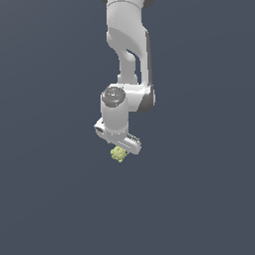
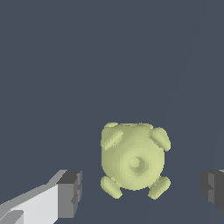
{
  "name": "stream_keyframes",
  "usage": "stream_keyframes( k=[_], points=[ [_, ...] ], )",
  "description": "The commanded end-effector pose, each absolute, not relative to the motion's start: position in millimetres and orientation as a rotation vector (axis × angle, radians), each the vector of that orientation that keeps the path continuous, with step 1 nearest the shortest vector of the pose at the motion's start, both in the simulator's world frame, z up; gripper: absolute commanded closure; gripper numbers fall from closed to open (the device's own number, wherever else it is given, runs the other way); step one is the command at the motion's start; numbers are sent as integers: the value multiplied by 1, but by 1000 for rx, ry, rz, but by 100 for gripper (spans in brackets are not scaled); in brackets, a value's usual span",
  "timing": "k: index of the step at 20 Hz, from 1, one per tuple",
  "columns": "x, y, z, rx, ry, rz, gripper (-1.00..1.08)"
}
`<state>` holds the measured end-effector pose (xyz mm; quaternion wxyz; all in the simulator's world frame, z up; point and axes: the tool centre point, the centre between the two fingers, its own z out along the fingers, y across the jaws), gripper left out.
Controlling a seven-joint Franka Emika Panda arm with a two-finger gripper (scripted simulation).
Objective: Pick up the object and move it to a goal position.
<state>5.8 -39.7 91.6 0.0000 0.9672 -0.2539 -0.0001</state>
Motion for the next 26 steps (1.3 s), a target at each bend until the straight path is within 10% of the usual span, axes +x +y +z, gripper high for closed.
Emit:
stream_keyframes(
  k=[1, 20, 21, 26],
  points=[
    [6, -41, 90, 3033, -819, 0, -92],
    [6, -41, 39, 3033, -820, 0, -92],
    [6, -41, 39, 3033, -820, 0, 108],
    [6, -41, 39, 3033, -820, 0, 108]
  ],
)
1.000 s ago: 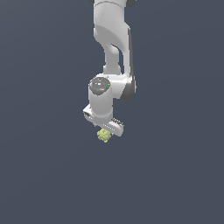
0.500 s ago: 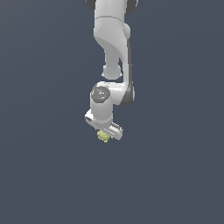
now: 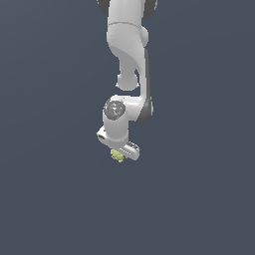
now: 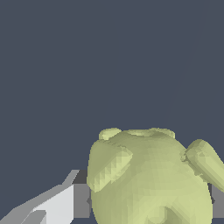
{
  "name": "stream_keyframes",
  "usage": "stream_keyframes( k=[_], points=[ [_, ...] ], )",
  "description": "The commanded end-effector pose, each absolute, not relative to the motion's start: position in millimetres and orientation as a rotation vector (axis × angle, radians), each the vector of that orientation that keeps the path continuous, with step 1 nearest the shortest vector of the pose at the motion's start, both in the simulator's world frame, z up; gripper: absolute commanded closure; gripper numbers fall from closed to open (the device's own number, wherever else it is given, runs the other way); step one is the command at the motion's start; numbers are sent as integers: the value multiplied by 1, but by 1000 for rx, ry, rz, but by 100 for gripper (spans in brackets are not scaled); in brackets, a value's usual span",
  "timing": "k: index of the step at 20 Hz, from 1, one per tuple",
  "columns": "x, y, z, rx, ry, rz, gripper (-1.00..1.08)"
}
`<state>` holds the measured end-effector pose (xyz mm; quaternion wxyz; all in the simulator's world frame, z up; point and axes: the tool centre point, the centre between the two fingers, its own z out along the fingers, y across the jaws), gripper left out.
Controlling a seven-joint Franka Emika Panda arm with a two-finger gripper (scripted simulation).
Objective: Pick up the object and move it to a goal position.
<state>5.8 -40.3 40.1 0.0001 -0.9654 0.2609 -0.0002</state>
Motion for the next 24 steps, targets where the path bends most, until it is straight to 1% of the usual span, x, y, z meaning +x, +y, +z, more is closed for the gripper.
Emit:
stream_keyframes(
  k=[1, 8, 13, 18, 24],
  points=[
    [6, -41, 39, -3033, 820, 0, 108],
    [6, -41, 42, -3032, 820, -1, 108],
    [4, -47, 58, -3032, 820, -1, 108],
    [1, -60, 89, -3032, 820, 0, 108],
    [-5, -82, 145, -3031, 821, 0, 108]
  ],
)
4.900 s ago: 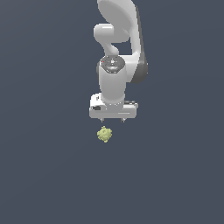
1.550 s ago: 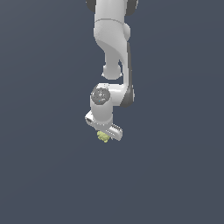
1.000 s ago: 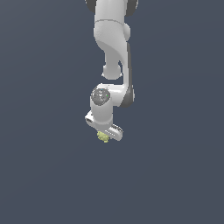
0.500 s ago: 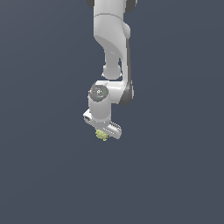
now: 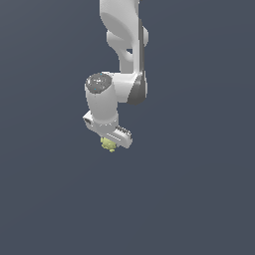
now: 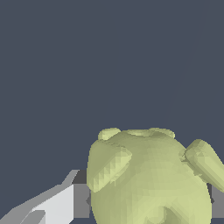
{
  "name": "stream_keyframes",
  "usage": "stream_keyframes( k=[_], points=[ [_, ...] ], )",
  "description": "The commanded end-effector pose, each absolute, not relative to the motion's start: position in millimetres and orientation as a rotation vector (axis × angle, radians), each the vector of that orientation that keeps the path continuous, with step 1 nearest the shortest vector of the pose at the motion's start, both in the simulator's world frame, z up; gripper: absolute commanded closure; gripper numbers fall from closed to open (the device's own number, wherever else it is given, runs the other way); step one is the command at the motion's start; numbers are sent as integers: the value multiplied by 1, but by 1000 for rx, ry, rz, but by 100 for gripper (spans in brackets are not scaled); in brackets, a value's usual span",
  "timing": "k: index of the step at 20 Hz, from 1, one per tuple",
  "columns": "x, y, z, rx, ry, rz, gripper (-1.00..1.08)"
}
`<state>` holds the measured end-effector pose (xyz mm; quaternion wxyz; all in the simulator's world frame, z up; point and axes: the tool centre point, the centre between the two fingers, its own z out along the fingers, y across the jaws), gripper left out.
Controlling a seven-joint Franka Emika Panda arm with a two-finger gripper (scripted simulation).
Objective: Pick up the object and move it to a goal position.
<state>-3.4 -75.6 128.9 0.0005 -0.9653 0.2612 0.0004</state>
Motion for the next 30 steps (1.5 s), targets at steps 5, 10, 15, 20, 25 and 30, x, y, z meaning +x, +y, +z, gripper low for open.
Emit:
stream_keyframes(
  k=[5, 10, 15, 20, 25, 30],
  points=[
    [-11, -105, 202, -3031, 822, 0, 108],
    [-16, -128, 261, -3031, 822, 0, 108],
    [-20, -150, 316, -3031, 823, 0, 108],
    [-23, -171, 368, -3031, 823, 0, 108],
    [-24, -186, 408, -3032, 822, 0, 108],
    [-24, -197, 434, -3033, 821, 0, 108]
  ],
)
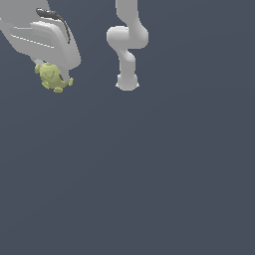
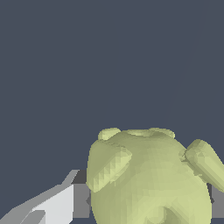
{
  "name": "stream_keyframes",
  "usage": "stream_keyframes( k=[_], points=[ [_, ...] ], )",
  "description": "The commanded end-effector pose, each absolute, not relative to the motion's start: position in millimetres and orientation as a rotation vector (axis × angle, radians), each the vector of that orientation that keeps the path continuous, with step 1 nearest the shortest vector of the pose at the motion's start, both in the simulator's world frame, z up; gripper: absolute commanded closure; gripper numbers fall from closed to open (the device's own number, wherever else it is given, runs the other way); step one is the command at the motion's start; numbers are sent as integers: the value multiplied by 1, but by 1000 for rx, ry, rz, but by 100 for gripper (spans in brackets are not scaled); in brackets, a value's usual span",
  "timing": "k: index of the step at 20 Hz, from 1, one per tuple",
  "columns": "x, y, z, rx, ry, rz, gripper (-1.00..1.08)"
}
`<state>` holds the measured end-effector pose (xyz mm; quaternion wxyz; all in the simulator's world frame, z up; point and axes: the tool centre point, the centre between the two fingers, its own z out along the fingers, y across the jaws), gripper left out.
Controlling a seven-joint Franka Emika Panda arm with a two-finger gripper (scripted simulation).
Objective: Pick up the object and move it to a goal position.
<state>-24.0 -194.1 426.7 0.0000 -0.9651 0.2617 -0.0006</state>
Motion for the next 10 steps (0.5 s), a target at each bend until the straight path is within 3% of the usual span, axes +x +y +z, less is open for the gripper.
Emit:
stream_keyframes(
  k=[1, 10],
  points=[
    [-24, -198, 437, -3033, 821, 0, 108],
    [-24, -204, 452, -3033, 821, 0, 108]
  ],
)
